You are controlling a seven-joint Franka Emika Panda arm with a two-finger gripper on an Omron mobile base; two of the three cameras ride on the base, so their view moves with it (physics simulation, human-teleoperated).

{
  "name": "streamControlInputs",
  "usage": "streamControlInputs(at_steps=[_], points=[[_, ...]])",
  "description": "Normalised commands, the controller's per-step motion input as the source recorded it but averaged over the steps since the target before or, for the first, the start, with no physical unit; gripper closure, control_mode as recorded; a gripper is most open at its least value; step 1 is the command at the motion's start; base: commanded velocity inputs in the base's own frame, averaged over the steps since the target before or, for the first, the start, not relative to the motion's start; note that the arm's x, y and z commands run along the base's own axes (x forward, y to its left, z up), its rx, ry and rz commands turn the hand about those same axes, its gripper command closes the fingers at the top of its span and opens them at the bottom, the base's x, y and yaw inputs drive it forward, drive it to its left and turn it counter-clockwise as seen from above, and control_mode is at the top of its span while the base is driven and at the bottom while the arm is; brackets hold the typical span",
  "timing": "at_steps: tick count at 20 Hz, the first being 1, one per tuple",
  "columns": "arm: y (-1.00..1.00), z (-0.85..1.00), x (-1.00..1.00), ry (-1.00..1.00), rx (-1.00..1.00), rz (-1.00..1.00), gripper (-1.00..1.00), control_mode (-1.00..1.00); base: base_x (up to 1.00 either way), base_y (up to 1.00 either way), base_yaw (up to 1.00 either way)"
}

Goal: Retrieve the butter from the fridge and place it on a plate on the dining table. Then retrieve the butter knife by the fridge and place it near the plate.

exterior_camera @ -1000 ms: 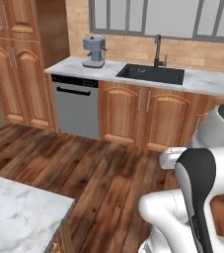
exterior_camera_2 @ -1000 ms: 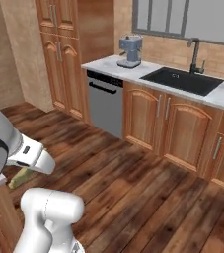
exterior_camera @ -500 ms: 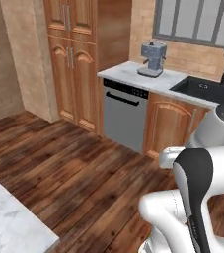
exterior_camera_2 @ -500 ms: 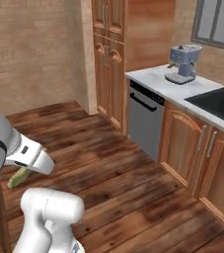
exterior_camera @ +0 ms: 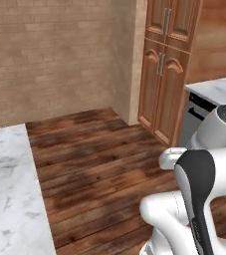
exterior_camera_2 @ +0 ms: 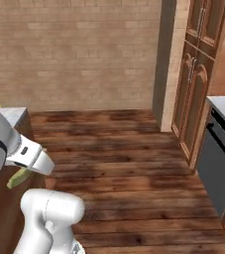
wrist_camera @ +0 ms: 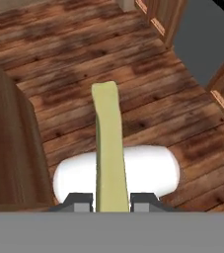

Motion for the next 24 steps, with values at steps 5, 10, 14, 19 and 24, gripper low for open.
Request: streamControlInputs(at_steps=[5,10,14,19,24], points=[[0.00,0.00,0.00,0.00,0.00,0.00,1.00,1.00,0.97,-0.46,0.65],[0.00,0.00,0.00,0.00,0.00,0.00,1.00,1.00,0.98,-0.68,0.60],[0.00,0.00,0.00,0.00,0.00,0.00,1.00,1.00,0.96,-0.82,0.54],[0.00,0.00,0.00,0.00,0.00,0.00,1.00,1.00,0.98,-0.82,0.48],[0.00,0.00,0.00,0.00,0.00,0.00,1.00,1.00,1.00,-0.52,0.44]])
